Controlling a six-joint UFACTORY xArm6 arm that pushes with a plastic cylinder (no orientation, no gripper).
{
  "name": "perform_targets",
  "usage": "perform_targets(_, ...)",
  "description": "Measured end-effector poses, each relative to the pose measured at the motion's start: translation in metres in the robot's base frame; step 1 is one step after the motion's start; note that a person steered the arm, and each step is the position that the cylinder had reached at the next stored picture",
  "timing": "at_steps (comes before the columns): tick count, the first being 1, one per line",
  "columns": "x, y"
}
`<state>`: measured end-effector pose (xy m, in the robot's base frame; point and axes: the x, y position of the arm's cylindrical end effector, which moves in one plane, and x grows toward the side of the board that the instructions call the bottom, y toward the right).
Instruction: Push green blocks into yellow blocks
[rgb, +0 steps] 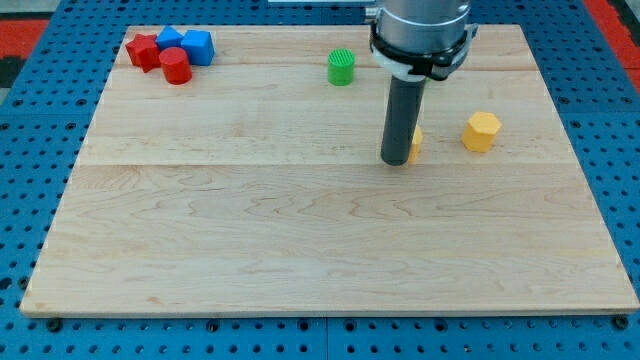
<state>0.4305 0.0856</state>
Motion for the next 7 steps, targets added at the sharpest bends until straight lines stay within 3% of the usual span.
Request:
perform_targets(2, -0.027, -0.027)
perform_targets(4, -0.028, 0.005)
perform_targets(5, -0.039, -0.087)
perform_targets(6, -0.099, -0.136)
perform_targets(7, -0.130, -0.121)
